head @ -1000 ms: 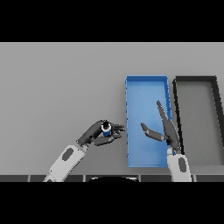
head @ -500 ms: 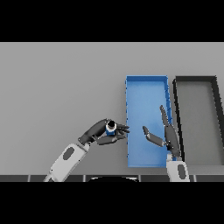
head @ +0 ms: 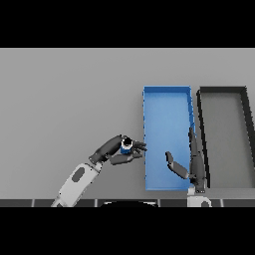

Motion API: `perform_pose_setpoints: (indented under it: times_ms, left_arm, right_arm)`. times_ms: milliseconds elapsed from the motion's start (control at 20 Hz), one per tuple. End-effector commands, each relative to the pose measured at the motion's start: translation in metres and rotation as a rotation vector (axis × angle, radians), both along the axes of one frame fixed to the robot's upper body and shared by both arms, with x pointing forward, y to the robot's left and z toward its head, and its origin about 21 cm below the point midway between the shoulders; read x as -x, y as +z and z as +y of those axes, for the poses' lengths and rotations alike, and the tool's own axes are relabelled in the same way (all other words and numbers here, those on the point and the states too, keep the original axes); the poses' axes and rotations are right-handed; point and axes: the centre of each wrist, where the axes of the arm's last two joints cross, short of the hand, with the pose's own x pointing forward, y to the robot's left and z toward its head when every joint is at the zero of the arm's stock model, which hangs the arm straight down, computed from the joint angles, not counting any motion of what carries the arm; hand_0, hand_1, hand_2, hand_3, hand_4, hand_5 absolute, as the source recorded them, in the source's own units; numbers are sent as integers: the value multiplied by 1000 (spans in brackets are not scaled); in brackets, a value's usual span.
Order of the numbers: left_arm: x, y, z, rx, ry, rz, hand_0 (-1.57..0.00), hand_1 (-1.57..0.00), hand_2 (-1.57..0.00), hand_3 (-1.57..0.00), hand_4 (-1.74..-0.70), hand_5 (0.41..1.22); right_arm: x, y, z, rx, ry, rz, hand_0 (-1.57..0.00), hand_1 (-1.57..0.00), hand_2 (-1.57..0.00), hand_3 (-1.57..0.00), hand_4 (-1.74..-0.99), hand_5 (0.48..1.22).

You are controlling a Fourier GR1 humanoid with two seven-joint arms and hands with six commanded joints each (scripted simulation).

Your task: Pick up the blue pipe and place it into the blue bin.

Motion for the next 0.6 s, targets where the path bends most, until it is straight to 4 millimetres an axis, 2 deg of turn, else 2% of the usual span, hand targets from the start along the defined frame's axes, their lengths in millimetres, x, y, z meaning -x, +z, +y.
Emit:
perform_pose_setpoints:
  times_ms: [0,100,200,350,550]
  left_arm:
    - [2,0,0,5,-4,-2,-1571,-1571,-1571,-1571,-1475,1221]
    - [3,-1,0,-7,-2,6,-1571,-1571,-1571,-1571,-1474,1221]
    - [2,1,0,-9,-9,-4,-1571,-1571,-1571,-1571,-1474,1221]
    - [1,5,3,-16,-10,-7,-1571,-1571,-1571,-1571,-1473,1221]
    - [1,5,0,-26,-13,-18,-1571,-1571,-1571,-1571,-1474,1221]
  right_arm:
    - [-1,8,-2,-3,33,-27,1,-14,-25,1,-1175,592]
    - [-2,32,-9,21,117,-69,1,-8,-16,1,-1163,592]
    - [-3,53,-6,49,217,-34,1,-5,-10,1,-1171,579]
    - [-10,70,4,139,320,88,1,-2,-4,1,-1194,543]
    - [-19,91,20,214,476,58,1,0,-1,1,-1246,526]
